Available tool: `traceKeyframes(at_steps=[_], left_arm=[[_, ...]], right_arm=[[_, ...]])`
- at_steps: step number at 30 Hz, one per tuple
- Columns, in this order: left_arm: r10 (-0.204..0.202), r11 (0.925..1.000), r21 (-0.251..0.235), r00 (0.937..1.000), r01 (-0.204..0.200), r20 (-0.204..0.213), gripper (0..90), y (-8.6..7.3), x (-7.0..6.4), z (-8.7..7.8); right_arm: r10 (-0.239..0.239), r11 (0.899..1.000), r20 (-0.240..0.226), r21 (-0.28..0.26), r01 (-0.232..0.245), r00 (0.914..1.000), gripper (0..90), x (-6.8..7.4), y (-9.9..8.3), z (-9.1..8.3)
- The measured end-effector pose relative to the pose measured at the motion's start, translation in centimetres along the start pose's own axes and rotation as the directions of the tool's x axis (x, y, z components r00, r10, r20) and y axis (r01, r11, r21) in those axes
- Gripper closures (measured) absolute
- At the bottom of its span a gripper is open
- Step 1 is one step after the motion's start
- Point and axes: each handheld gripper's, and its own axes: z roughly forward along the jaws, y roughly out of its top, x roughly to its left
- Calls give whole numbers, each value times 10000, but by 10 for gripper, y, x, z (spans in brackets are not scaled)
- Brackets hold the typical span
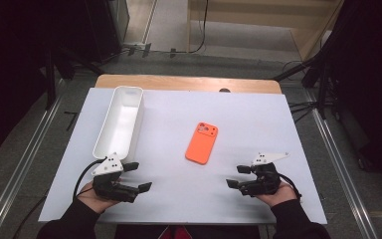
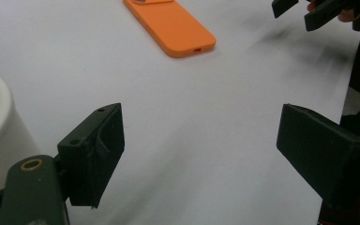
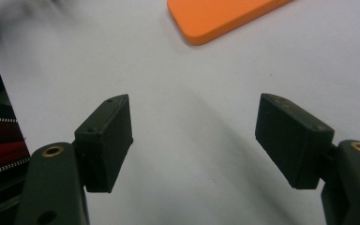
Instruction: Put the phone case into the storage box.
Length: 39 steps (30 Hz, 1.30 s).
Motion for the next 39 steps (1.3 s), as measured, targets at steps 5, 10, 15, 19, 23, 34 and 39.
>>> traceKeyframes(at_steps=[5, 10, 15, 19, 23, 34, 39], left_arm=[[-73, 10000, -5, 10000, 73, 33, 156, 5, -3, -1], [-136, 9999, -19, 9998, 136, -140, 157, 12, -6, 1], [-227, 9997, 91, 9991, 231, -362, 157, 18, -7, 5], [-390, 9992, 6, 9985, 390, -374, 157, 25, -8, 7], [-357, 9992, 159, 9985, 364, -424, 158, 30, -8, 11], [-662, 9976, 162, 9957, 674, -653, 158, 47, -6, 20], [-777, 9968, 127, 9940, 789, -773, 158, 55, -4, 24]], right_arm=[[3, 10000, -1, 25, -3, 10000, 263, 0, 0, 0], [-27, 10000, -39, 25, 27, 10000, 264, 1, -1, 0], [-39, 10000, 4, 23, 39, 10000, 264, 2, -1, 0], [-77, 10000, 28, 47, 77, 10000, 263, 3, -1, 0], [-80, 10000, 61, 8, 80, 9999, 262, 4, -4, -1], [-20, 10000, 99, -88, 21, 9999, 261, 4, -8, -2], [-10, 10000, 99, -83, 11, 10000, 262, 3, -8, -2]])
